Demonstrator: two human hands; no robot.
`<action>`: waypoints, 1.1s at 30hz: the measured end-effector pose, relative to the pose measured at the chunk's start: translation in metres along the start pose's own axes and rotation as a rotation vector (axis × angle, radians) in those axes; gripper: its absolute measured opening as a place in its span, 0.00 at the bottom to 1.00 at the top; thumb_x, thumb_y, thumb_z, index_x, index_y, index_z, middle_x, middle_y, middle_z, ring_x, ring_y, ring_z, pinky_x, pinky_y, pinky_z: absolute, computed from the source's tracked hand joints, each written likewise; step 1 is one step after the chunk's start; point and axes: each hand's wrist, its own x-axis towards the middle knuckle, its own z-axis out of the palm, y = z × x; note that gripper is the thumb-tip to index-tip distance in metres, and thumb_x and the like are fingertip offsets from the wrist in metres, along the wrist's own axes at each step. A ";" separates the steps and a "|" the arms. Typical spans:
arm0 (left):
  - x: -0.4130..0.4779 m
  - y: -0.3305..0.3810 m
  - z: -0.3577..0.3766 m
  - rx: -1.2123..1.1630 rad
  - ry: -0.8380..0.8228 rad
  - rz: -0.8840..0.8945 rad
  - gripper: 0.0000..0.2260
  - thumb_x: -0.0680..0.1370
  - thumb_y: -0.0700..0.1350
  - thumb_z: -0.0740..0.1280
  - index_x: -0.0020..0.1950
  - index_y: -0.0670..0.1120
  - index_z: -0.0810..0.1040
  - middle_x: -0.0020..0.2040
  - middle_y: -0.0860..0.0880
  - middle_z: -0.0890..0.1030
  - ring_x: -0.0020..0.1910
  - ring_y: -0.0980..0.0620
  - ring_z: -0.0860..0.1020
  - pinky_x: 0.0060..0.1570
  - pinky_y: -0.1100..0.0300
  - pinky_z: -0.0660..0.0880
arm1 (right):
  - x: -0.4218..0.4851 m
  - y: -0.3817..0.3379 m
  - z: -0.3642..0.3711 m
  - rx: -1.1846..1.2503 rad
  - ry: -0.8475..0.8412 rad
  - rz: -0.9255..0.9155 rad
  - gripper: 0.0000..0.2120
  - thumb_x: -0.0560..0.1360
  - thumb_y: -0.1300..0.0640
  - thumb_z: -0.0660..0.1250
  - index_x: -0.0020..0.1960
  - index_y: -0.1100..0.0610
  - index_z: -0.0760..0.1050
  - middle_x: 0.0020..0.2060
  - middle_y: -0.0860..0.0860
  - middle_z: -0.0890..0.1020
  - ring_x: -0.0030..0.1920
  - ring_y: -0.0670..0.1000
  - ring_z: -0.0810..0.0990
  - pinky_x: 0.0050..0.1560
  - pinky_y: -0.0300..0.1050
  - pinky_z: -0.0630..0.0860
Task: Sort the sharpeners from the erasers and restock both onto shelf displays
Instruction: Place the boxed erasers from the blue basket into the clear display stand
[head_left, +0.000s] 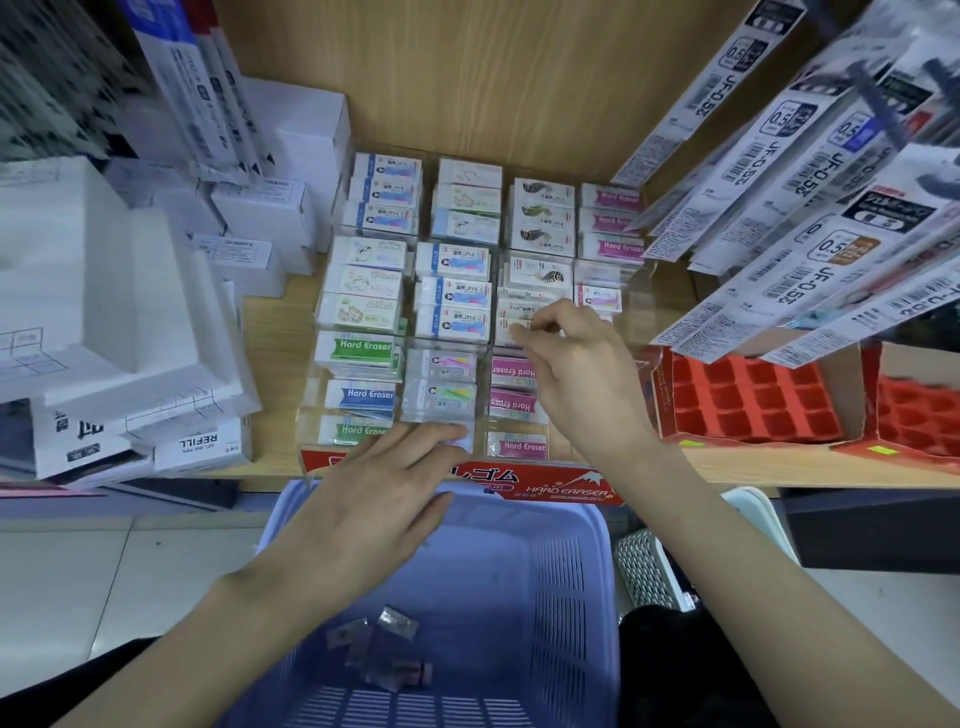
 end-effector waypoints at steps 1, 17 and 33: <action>0.000 0.000 0.000 -0.004 -0.007 0.000 0.14 0.75 0.49 0.56 0.57 0.50 0.75 0.60 0.52 0.77 0.55 0.56 0.72 0.48 0.59 0.78 | 0.000 -0.002 -0.003 -0.025 0.002 -0.001 0.12 0.69 0.69 0.67 0.50 0.61 0.83 0.43 0.57 0.79 0.41 0.60 0.79 0.42 0.52 0.78; 0.000 -0.003 0.003 -0.005 0.015 0.023 0.14 0.75 0.49 0.56 0.56 0.49 0.77 0.59 0.52 0.77 0.55 0.55 0.73 0.49 0.58 0.78 | 0.005 0.016 -0.005 0.013 -0.096 0.049 0.15 0.76 0.60 0.64 0.61 0.60 0.77 0.61 0.57 0.77 0.61 0.60 0.75 0.63 0.54 0.70; -0.122 -0.031 0.040 0.038 0.001 -0.055 0.12 0.79 0.46 0.56 0.59 0.45 0.72 0.58 0.46 0.75 0.51 0.44 0.77 0.50 0.55 0.71 | -0.125 -0.073 0.016 0.393 -0.382 -0.163 0.11 0.77 0.51 0.57 0.45 0.56 0.74 0.40 0.49 0.77 0.40 0.53 0.76 0.39 0.48 0.73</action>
